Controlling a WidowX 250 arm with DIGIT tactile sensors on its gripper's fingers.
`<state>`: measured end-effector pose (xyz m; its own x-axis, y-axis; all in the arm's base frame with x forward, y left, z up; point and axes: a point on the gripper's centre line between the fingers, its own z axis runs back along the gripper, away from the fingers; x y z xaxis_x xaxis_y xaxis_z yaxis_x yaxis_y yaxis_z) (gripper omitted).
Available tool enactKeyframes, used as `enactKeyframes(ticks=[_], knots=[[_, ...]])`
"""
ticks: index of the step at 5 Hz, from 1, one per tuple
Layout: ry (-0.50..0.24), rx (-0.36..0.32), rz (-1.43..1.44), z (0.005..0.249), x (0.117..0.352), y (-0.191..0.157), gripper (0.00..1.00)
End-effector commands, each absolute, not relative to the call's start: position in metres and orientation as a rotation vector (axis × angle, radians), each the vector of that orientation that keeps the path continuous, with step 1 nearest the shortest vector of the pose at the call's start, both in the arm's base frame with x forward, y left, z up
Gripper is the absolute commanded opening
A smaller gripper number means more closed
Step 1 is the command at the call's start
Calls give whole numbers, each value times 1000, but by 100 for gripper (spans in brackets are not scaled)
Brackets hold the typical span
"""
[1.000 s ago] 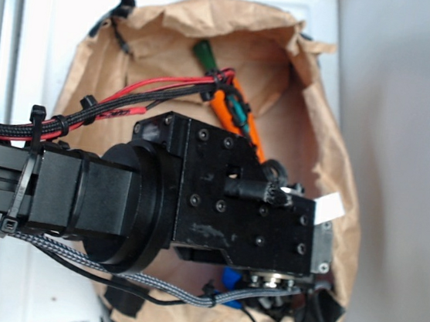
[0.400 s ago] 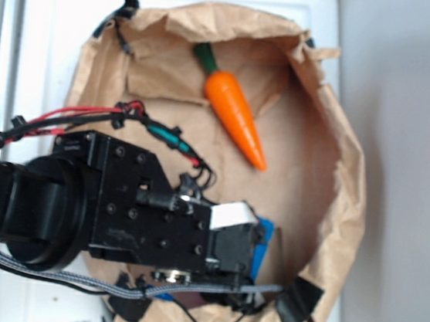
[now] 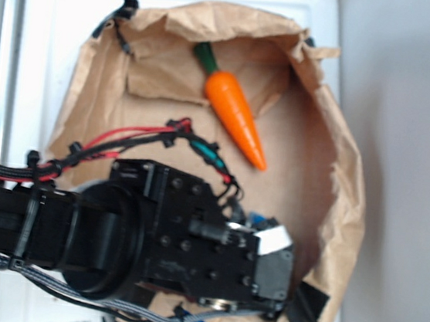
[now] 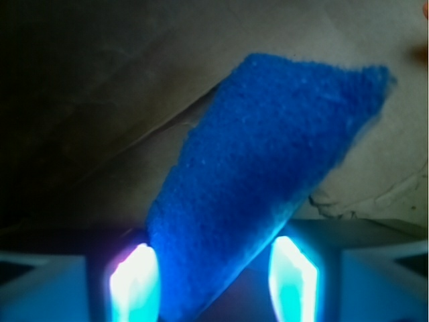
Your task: Grab the blue sponge.
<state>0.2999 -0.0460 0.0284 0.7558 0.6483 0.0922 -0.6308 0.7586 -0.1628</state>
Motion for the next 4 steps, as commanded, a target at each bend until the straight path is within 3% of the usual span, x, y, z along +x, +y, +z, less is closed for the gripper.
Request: enactKeyframes(ticks=[1,3,4], knots=[[-62,-170,769,86,297,-16,0],[-74,-242,737,113,284,3,0],[-100,-207,720,98,284,-2,100]])
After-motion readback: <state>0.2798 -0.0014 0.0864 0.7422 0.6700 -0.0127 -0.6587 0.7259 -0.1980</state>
